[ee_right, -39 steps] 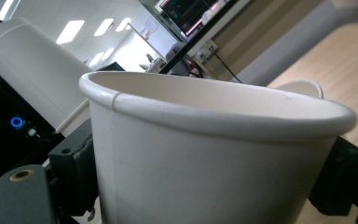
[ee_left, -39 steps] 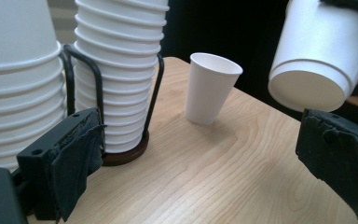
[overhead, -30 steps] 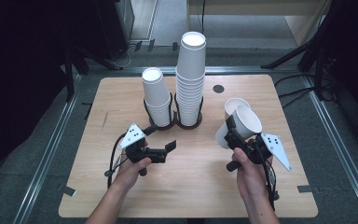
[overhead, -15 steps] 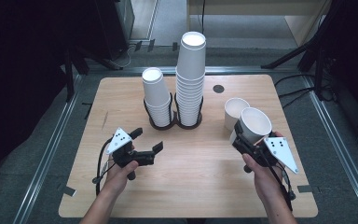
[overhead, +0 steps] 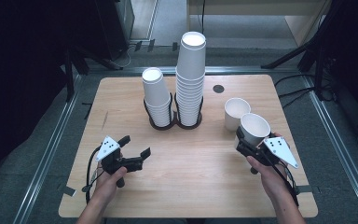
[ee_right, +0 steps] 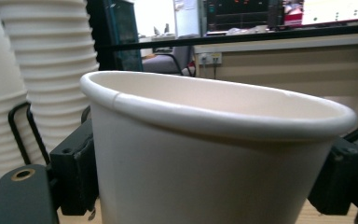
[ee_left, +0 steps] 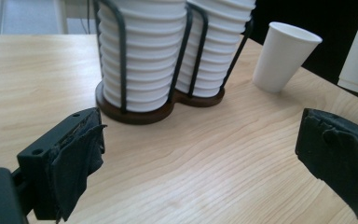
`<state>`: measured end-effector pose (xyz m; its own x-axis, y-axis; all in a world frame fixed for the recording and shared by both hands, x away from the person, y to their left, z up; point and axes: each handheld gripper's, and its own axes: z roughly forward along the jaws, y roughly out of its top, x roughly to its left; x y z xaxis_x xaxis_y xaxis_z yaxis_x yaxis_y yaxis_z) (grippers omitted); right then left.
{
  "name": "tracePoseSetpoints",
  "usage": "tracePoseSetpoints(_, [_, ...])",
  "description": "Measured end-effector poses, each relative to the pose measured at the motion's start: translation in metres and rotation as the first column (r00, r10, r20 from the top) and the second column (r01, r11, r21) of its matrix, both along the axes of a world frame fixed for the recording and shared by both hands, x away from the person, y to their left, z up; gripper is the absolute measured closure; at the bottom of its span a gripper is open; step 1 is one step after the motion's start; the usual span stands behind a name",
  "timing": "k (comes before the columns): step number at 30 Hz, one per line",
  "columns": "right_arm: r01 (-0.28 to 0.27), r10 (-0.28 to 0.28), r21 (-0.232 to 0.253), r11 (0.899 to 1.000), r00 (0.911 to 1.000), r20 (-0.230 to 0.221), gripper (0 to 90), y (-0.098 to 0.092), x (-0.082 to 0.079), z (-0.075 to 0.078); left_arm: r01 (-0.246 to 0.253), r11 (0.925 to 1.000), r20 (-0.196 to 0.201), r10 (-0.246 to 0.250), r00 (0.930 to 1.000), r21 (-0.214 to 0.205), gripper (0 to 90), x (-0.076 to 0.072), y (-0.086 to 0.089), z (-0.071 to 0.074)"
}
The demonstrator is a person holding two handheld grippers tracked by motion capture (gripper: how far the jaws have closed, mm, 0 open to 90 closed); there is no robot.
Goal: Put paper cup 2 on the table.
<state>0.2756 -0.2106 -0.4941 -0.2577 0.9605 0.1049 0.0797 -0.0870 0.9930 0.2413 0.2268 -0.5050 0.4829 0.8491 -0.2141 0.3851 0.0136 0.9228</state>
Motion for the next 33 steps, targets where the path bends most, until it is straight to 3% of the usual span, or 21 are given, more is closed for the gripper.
tracePoseSetpoints(14, [-0.025,0.017,-0.134,0.991,0.998,-0.061,14.4,-0.001,0.014,-0.03,-0.032,0.9994,-0.014,0.032,0.9994,0.014,1.4,-0.001,0.011,-0.01])
tracePoseSetpoints(18, [-0.034,0.021,-0.136,0.99,0.9952,-0.095,14.2,-0.002,0.016,-0.037,-0.042,0.9987,-0.018,0.043,0.9989,0.028,1.4,-0.001,0.014,-0.013])
tracePoseSetpoints(33, [-0.049,0.033,-0.158,0.986,0.9944,-0.101,13.6,-0.002,0.015,-0.046,-0.063,0.9973,-0.027,0.064,0.9976,0.038,1.4,-0.002,0.018,-0.017])
